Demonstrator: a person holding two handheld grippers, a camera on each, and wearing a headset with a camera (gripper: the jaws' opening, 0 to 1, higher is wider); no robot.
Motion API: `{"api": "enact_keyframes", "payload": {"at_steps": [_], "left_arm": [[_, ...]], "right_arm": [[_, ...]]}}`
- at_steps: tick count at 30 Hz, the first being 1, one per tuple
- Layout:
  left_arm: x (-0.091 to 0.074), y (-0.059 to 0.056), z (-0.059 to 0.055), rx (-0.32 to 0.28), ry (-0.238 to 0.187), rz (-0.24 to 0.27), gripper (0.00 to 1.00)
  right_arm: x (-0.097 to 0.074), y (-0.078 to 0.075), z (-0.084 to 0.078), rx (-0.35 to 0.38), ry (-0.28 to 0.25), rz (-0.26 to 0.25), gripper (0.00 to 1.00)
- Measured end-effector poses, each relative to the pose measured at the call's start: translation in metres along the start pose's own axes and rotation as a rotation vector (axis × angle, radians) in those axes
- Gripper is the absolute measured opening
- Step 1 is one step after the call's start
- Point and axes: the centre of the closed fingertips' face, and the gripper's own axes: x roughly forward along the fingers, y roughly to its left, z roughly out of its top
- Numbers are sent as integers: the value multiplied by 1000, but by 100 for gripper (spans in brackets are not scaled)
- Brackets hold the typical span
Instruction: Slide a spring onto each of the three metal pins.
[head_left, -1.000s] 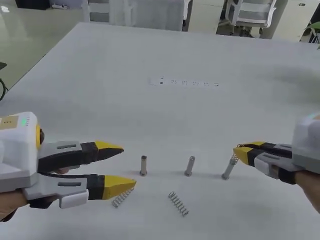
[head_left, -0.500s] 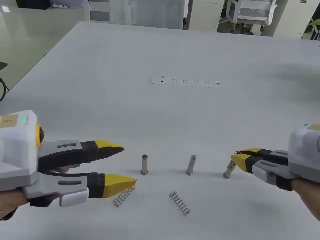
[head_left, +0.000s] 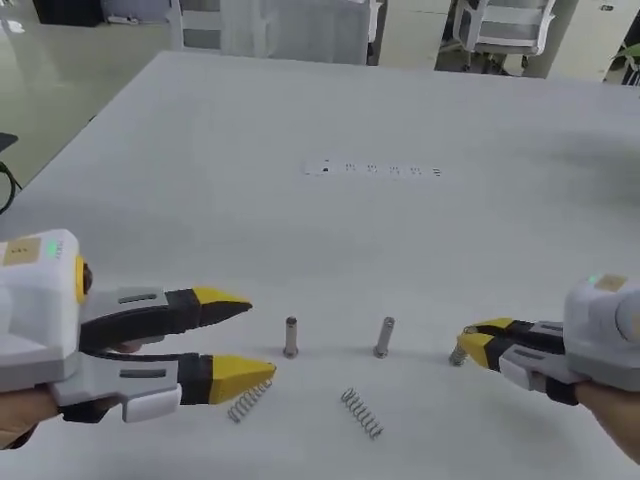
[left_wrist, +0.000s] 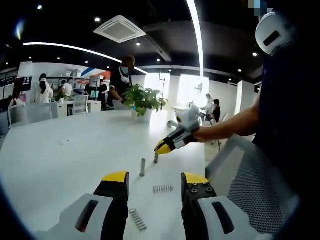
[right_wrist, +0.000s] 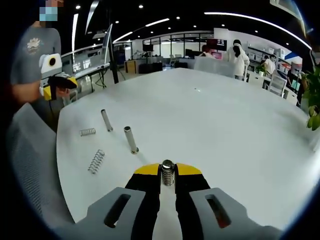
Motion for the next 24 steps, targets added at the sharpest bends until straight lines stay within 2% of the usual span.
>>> {"api": "enact_keyframes", "payload": {"at_steps": [5,10,13,17,24], "left_arm": [[0,0,0,2,2,0,36],[0,1,1,4,1,-1,36],[0,1,2,4,-1,-1,36],[-1,0,-1,4,4,-2,36],[-1,0,-1,5,-1,0,36]], "right_arm": [[-1,-1,1,22,-17,1,8],[2,1,-8,37,40,9,10],[2,5,-9,42,35,13,16],[1,3,-15,25,60,0,18],[-9,2,-29,66,92,-9,20]]}}
